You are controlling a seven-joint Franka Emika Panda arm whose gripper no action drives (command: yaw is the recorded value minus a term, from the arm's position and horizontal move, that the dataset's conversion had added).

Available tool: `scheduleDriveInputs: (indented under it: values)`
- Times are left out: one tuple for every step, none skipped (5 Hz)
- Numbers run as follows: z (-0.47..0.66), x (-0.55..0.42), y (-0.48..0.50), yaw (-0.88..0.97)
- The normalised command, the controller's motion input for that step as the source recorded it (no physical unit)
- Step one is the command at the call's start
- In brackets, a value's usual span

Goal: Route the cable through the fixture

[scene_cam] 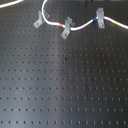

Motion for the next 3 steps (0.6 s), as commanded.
scheduleDriveInputs:
  values:
    - [0.00,-0.114,-0.169,0.62]
    - [0.08,-0.325,0.046,0.70]
    - [0.13,-0.272,0.100,0.73]
